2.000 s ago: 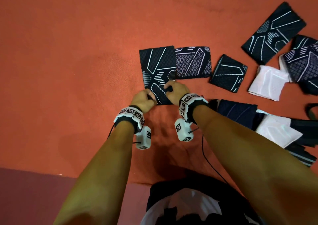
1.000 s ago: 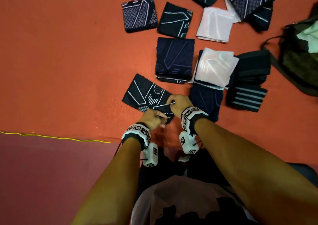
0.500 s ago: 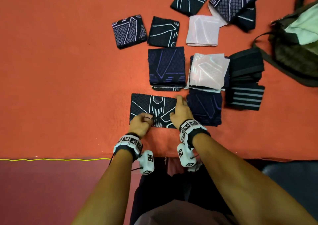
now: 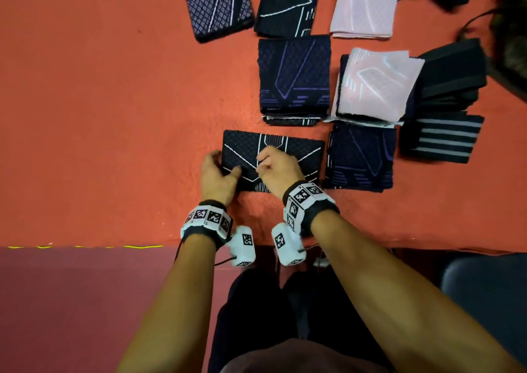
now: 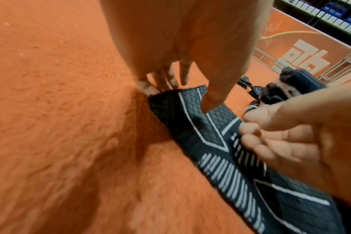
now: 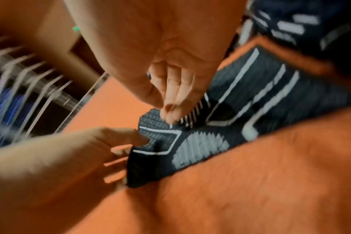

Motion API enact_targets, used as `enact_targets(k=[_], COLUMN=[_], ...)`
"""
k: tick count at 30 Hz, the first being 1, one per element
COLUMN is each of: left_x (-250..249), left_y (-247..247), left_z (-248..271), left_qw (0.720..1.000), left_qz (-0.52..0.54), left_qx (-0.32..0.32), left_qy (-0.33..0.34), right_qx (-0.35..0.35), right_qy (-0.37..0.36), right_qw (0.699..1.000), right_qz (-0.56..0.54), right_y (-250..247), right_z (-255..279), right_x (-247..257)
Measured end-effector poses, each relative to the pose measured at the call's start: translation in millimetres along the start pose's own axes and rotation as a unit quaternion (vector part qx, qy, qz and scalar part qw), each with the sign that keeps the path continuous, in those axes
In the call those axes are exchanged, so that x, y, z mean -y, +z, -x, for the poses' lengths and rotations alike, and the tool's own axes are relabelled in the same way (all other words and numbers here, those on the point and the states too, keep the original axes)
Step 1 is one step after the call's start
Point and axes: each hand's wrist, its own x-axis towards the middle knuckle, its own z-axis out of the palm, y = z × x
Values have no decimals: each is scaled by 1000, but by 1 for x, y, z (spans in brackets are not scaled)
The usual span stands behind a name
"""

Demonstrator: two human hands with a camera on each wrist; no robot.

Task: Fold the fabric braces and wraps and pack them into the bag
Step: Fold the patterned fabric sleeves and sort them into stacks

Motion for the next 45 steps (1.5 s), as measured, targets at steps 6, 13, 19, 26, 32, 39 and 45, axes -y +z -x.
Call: enact_targets(k=[6,13,19,26,32,39,45], left_x=[1,-1,-35,-43,-46,-53,-62], left_y=[-7,-9,9,47,70,83,84], left_z=[-8,3,23,33,34,35,39], left_qw=[993,991,973,964,967,968,959], left_qz=[58,111,160,85,49,-26,-11], left_qx=[89,79,155,227,236,216,259], left_qy=[-41,-17,67,111,82,121,117], right_qx=[-25,-64,-94,-109,-137,-184,-153], right_qy=[21,0,-11,13,15,-28,-4], right_qw=[999,998,995,993,990,982,986], right_qz=[-15,0,-8,41,9,-27,60], right_y=[13,6,1,-27,-37,-51,-66], right_z=[13,9,13,13,21,29,25], right_x=[-12,-17,-25,-40,-41,-30,-35])
